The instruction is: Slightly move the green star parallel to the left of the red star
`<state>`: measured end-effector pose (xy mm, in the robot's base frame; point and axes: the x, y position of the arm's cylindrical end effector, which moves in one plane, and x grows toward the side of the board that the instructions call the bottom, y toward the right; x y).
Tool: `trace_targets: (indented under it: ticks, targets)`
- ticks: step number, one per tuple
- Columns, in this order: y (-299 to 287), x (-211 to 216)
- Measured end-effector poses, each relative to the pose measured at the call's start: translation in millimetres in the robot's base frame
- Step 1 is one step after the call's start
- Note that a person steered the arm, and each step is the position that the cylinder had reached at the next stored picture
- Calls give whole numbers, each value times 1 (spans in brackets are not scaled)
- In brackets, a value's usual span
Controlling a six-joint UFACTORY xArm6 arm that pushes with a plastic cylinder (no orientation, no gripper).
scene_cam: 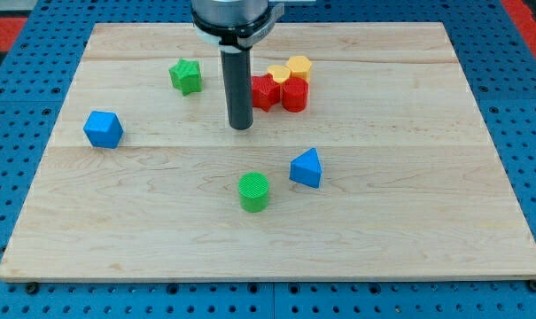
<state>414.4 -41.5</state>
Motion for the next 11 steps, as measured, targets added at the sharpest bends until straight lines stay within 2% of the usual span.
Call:
trace_targets:
  ticks: [2,4,6,8,10,11]
  targets:
    - [-75,11]
    - [-41,-54]
    - [-37,-132]
    - [-121,-114]
    - [-135,-132]
    - [-105,-131]
